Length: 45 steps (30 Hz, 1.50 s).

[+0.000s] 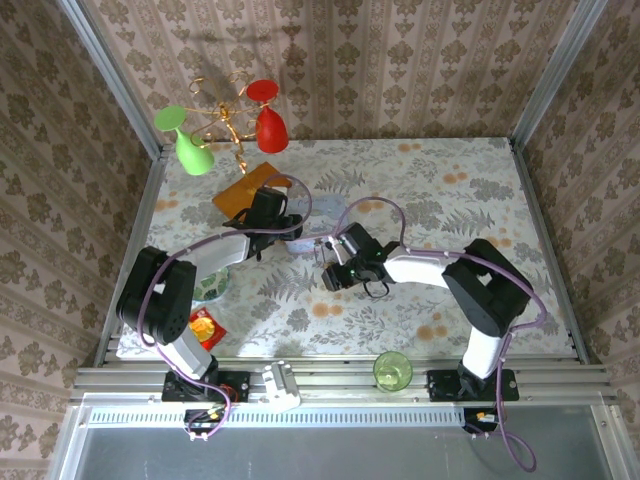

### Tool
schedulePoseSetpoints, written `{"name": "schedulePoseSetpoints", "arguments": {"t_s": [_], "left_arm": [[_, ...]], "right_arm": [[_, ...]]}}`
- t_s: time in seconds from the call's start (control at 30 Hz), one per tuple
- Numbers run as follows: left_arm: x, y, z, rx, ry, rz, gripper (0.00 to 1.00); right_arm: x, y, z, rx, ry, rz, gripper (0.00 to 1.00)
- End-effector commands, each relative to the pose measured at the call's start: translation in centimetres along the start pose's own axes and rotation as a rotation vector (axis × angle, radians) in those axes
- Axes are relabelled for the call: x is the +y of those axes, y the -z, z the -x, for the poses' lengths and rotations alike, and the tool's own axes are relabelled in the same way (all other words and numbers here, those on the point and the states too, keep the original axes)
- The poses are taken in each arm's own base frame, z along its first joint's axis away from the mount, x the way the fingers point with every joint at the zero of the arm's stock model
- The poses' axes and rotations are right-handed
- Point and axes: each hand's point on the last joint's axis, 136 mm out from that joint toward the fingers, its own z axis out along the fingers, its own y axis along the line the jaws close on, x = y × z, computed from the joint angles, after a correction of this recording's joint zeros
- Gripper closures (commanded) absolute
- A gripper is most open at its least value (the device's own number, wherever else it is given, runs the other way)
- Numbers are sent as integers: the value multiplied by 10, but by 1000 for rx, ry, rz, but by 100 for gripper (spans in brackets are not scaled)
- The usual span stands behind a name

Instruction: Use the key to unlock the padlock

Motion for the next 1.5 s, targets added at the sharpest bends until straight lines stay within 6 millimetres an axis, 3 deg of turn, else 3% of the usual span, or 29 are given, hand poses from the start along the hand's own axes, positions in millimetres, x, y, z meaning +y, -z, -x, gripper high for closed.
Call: {"name": "schedulePoseSetpoints", "arguments": {"t_s": [0.0, 0.1, 0.33, 0.5, 0.63, 1.03, 1.27, 1.33, 1.47], "left_arm": [[1, 2, -6, 10, 9, -5, 39], [1, 3, -2, 6, 1, -5, 39], [2, 4, 0, 7, 4, -4, 39], [2, 5, -2, 7, 10, -6, 39], [1, 5, -2, 7, 11, -10, 39], [3, 5, -4, 5, 19, -8, 39], [1, 4, -4, 3, 37, -25, 39], [-1, 2, -3, 3, 35, -28, 39], [0, 1, -4, 11, -2, 3, 39]], "right_arm": [[-15, 21, 19, -72, -13, -104, 50], [-30, 17, 37, -80, 23, -212, 50], [-18, -12, 58, -101, 13, -60, 48], [-26, -22, 57, -92, 9, -76, 48], [-19, -27, 55, -84, 21, -29, 46], [-21, -44, 24, -31, 9, -83, 50], [-19, -45, 6, -44, -49, -80, 68], [-16, -44, 8, -58, -62, -59, 78], [-8, -39, 23, -128, -127, 14, 86]]}}
